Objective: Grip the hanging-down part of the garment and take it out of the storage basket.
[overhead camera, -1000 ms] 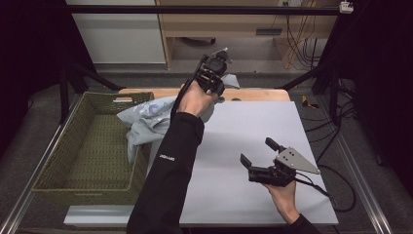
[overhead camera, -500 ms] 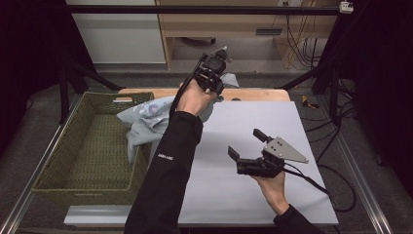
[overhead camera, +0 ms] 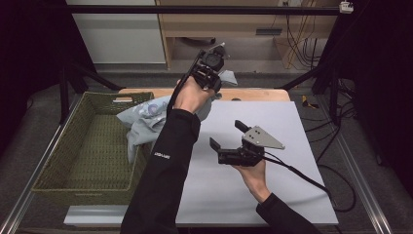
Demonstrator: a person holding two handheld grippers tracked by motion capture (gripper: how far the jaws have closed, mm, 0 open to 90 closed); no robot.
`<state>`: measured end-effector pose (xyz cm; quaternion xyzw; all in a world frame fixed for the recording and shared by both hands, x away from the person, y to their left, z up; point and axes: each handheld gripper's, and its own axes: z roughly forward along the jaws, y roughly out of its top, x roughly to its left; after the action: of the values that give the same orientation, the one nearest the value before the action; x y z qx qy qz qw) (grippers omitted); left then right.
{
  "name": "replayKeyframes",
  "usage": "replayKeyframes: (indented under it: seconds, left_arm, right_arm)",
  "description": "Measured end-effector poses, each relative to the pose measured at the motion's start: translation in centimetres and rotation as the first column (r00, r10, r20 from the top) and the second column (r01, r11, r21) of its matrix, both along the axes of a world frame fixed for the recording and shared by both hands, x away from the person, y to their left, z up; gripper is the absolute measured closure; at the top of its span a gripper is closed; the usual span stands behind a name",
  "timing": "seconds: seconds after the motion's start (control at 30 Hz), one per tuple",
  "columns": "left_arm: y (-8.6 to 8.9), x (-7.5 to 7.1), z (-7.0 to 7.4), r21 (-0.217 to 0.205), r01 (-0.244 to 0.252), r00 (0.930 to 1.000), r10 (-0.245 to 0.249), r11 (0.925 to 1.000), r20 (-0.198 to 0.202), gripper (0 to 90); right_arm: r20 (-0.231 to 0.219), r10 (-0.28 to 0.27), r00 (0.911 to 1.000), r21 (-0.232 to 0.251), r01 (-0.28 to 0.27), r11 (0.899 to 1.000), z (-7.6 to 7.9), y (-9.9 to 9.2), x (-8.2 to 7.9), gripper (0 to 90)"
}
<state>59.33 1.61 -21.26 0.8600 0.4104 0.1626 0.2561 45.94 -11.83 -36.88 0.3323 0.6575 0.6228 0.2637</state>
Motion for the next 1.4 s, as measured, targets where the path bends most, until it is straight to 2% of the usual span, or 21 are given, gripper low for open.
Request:
replayKeyframes:
  seconds: [0.2,0.23,0.3,0.37,0.43,0.63,0.67,0.7,0.8,0.83,0.93,1.1,1.2,1.23,1.27,1.3,1.4]
  left_arm:
    - [0.1,-0.1,0.2,0.007,0.000,1.0000,0.000,1.0000,0.007,84.6]
    - [0.1,-0.1,0.3,0.006,0.000,1.0000,0.000,1.0000,0.007,84.6]
    - [0.1,-0.1,0.3,0.008,0.000,1.0000,0.000,1.0000,0.007,84.5]
    - [0.0,-0.1,0.3,0.006,0.000,1.0000,0.000,1.0000,0.005,84.5]
    - [0.0,0.0,0.3,0.003,0.004,1.0000,-0.004,1.0000,0.004,84.5]
    - [0.2,0.0,0.4,0.003,0.004,1.0000,-0.004,1.0000,0.003,84.5]
    - [0.2,0.0,0.4,0.002,0.005,1.0000,-0.005,1.0000,0.004,84.5]
    - [0.2,0.0,0.5,0.003,0.006,1.0000,-0.006,1.0000,0.005,84.5]
    - [0.2,0.0,0.5,0.002,0.007,1.0000,-0.007,1.0000,0.006,84.5]
    - [0.3,0.0,0.4,0.006,0.008,0.9999,-0.008,1.0000,0.007,84.5]
    - [0.1,0.0,0.5,0.006,0.008,1.0000,-0.008,0.9999,0.005,84.5]
    - [0.2,-0.1,0.8,0.012,0.006,0.9998,-0.006,0.9999,0.016,84.5]
    - [0.5,-0.2,0.9,0.011,0.003,0.9998,-0.003,0.9999,0.018,84.5]
    - [0.5,-0.3,0.9,0.012,0.002,0.9999,-0.002,0.9999,0.016,84.5]
    - [0.5,-0.3,0.9,0.011,0.004,0.9998,-0.005,0.9999,0.018,84.5]
    - [0.5,-0.3,1.0,0.007,0.002,0.9998,-0.003,1.0000,0.018,84.5]
    - [0.6,-0.4,1.1,0.007,0.004,0.9998,-0.004,1.0000,0.021,84.5]
  right_arm:
    - [-0.007,0.024,0.9997,-0.016,-0.025,1.000,-0.7,1.5,1.6,0.7]
    - [-0.014,0.029,0.9995,-0.003,-0.030,1.000,-0.8,1.8,1.8,0.7]
    - [-0.009,0.039,0.9992,-0.007,-0.039,0.999,-1.0,2.2,2.2,0.9]
    - [-0.025,0.032,0.9992,-0.006,-0.032,0.999,-1.1,2.7,2.5,0.9]
    - [-0.011,0.033,0.9994,-0.017,-0.033,0.999,-1.4,3.3,2.9,0.9]
    - [-0.019,0.007,0.9998,-0.011,-0.007,1.000,-1.5,4.6,3.8,1.4]
    - [-0.014,0.004,0.9999,-0.034,-0.005,0.999,-1.6,4.9,4.2,1.4]
    - [-0.014,0.004,0.9999,-0.034,-0.005,0.999,-1.6,4.9,4.2,1.4]
    - [-0.043,0.002,0.9991,-0.014,-0.003,1.000,-1.8,5.7,4.4,1.9]
    - [-0.026,0.000,0.9997,-0.028,-0.001,1.000,-1.9,5.9,4.7,2.2]
    - [-0.013,-0.005,0.9999,-0.024,0.005,1.000,-2.0,6.5,5.2,3.3]
    - [-0.031,0.018,0.9993,-0.042,-0.019,0.999,-2.4,7.9,6.1,5.3]
    - [-0.033,0.005,0.9994,-0.049,-0.007,0.999,-2.7,8.5,6.5,10.1]
    - [-0.038,0.012,0.9992,-0.066,-0.014,0.998,-3.1,8.7,6.9,15.6]
    - [-0.038,0.012,0.9992,-0.066,-0.014,0.998,-3.1,8.7,6.9,15.6]
    - [-0.046,0.001,0.9989,-0.068,-0.004,0.998,-3.2,8.8,7.1,19.2]
    - [-0.035,0.008,0.9994,-0.061,-0.010,0.998,-3.3,8.8,7.4,33.2]
